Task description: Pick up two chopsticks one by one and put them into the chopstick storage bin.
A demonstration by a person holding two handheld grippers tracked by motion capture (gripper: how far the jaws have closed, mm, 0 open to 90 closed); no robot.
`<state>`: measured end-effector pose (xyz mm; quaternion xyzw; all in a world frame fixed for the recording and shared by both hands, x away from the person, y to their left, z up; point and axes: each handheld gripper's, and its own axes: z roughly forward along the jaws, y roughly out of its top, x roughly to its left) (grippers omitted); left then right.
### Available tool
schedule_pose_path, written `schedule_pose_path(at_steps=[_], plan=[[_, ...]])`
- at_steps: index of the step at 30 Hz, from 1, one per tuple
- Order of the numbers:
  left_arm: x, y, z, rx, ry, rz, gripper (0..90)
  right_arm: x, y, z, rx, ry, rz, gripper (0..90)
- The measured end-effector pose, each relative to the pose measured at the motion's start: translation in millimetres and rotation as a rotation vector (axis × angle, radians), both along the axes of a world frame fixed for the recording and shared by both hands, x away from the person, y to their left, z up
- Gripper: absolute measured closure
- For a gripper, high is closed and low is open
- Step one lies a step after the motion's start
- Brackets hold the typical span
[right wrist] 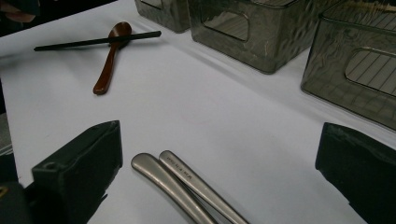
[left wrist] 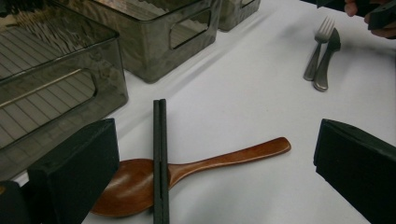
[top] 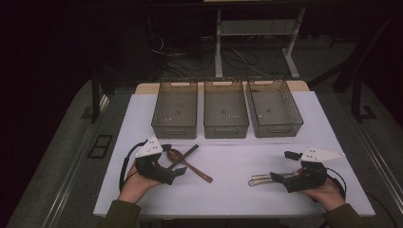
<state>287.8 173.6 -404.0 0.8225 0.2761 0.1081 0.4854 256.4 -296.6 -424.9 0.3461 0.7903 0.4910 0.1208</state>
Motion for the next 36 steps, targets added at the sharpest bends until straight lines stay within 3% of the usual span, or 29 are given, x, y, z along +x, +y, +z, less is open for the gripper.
schedule_pose_path(at_steps=[7, 17, 25, 29, 36], plan=[[7.3, 1.2, 2.9, 0.008, -0.011, 0.004, 0.5, 0.3, 1.0, -0.6, -0.004, -0.005, -0.002, 0.2], [15.0, 9.3, 1.3, 0.010, -0.011, 0.026, 9.2, 0.1, 1.7, -0.8, -0.014, -0.008, -0.007, 0.2], [14.4, 11.9, -0.3, 0.025, -0.014, 0.027, 25.5, -0.7, 2.1, -0.9, -0.024, -0.015, -0.009, 0.2], [14.6, 14.6, -2.3, 0.031, -0.003, 0.023, 37.0, -0.9, 2.4, -0.9, -0.027, -0.015, -0.011, 0.2], [16.4, 18.6, -3.8, 0.035, 0.012, 0.024, 48.7, -1.4, 1.1, -0.9, -0.031, -0.018, -0.013, 0.2]])
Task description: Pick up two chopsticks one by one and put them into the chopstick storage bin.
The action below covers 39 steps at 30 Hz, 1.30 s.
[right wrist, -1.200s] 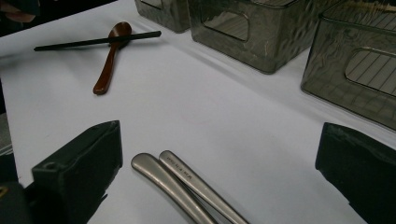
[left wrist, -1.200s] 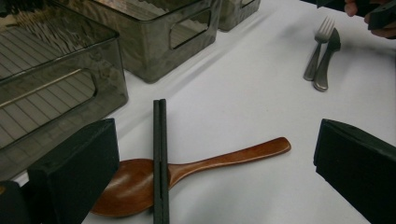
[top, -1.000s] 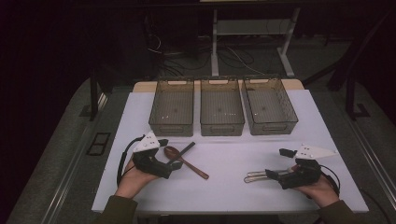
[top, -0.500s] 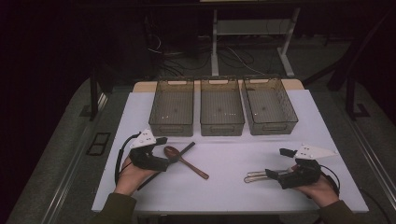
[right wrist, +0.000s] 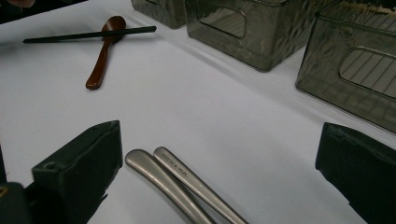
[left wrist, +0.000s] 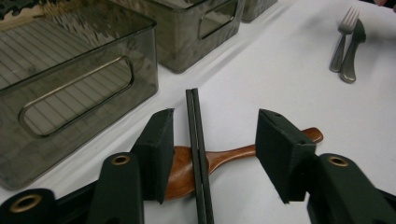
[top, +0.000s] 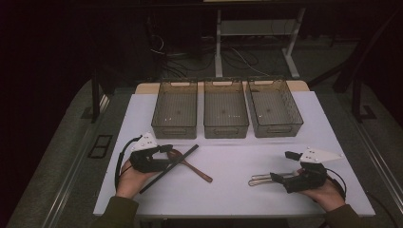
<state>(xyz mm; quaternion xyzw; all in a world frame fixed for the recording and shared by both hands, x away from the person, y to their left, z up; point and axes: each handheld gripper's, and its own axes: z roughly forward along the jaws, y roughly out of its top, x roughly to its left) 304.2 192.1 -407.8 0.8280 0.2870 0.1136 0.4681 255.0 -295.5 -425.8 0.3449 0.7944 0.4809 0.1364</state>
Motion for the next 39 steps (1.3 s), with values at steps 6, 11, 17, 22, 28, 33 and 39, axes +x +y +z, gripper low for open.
schedule_pose_path(at_steps=[6, 11, 17, 22, 28, 33, 39], plan=[[-1.4, 2.1, -2.3, 0.021, 0.016, 0.003, 54.9, -0.6, 0.3, 0.1, -0.002, -0.002, 0.001, 0.2], [-4.3, 5.6, -3.7, 0.044, 0.022, 0.010, 60.5, -0.6, 0.5, 0.2, -0.003, -0.003, 0.000, 0.2], [-7.7, 8.9, -6.6, 0.067, 0.030, 0.012, 64.6, -0.8, 1.1, -0.1, -0.007, -0.002, 0.002, 0.2], [-10.8, 9.5, -11.0, 0.097, 0.044, 0.016, 69.0, -0.7, 1.6, -0.4, -0.010, -0.004, 0.003, 0.2], [-11.3, 10.9, -15.4, 0.124, 0.068, 0.013, 73.4, -0.8, 1.9, -0.7, -0.012, -0.002, 0.004, 0.2], [-10.2, 12.7, -20.2, 0.141, 0.084, 0.023, 74.7, -0.7, 2.0, -0.9, -0.011, -0.001, 0.004, 0.2], [-8.1, 17.2, -25.0, 0.145, 0.109, 0.016, 77.3, -0.7, 2.3, -1.2, -0.012, 0.002, 0.003, 0.2]])
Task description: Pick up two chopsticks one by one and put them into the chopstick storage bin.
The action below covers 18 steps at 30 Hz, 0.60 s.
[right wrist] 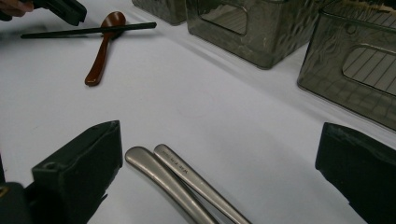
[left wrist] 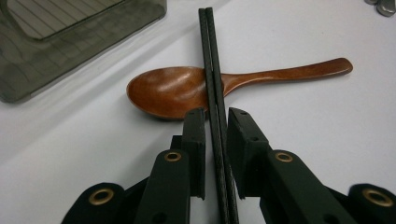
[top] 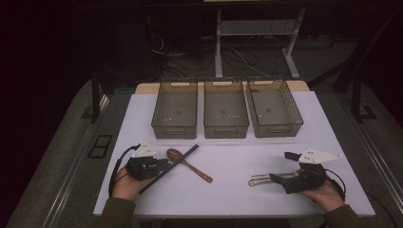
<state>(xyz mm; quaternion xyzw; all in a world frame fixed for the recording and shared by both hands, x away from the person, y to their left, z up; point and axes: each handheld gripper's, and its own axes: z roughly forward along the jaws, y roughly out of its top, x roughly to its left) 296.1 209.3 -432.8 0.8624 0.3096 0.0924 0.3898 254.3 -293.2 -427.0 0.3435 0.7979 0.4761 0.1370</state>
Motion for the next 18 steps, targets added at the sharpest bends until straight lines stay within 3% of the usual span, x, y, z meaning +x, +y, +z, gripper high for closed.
schedule_pose_path(at_steps=[4, 18], plan=[[0.5, 0.4, -2.7, -0.013, 0.012, 0.007, 79.1, 0.0, 0.2, -0.2, 0.000, 0.001, -0.001, 0.2], [1.8, 0.4, -5.9, 0.010, 0.027, 0.011, 79.7, 0.4, 0.2, -0.7, -0.002, 0.002, 0.002, 0.2]])
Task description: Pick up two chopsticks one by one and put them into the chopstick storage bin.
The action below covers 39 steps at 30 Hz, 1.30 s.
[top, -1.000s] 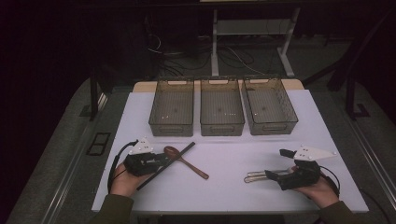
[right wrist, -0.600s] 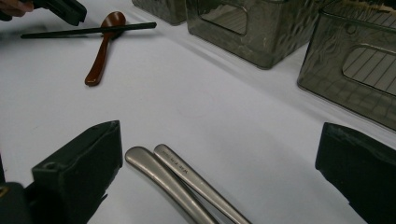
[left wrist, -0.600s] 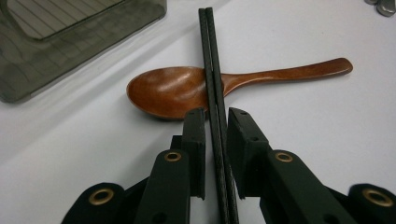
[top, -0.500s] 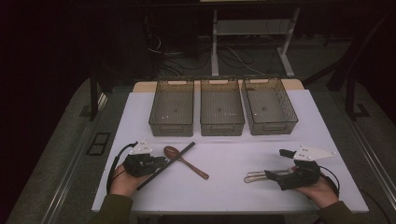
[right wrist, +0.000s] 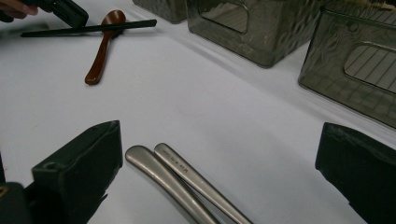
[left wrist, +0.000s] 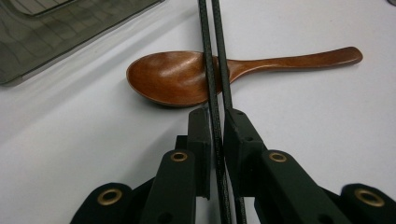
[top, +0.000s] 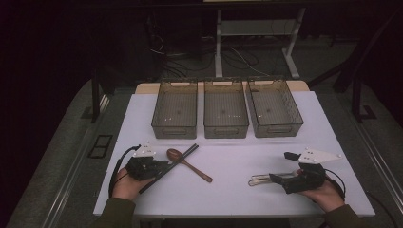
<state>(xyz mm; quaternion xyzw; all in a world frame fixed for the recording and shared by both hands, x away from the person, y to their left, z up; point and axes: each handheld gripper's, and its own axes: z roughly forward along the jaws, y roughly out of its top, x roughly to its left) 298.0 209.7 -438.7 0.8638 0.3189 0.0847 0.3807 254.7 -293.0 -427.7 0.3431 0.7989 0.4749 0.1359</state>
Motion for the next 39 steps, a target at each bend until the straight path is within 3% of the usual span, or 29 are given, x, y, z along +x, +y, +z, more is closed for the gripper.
schedule_pose_path(at_steps=[16, 27, 39], plan=[[1.4, 0.9, -6.6, 0.030, 0.015, 0.015, 78.6, 0.2, 0.3, -0.4, -0.003, 0.006, 0.000, 0.2], [0.3, -0.2, -6.5, 0.051, -0.003, 0.020, 81.7, 0.3, 0.3, -0.6, -0.006, 0.006, -0.002, 0.2], [0.3, -0.2, -5.4, 0.026, -0.007, 0.031, 84.6, 0.3, 1.2, -2.1, -0.012, 0.008, -0.005, 0.2]])
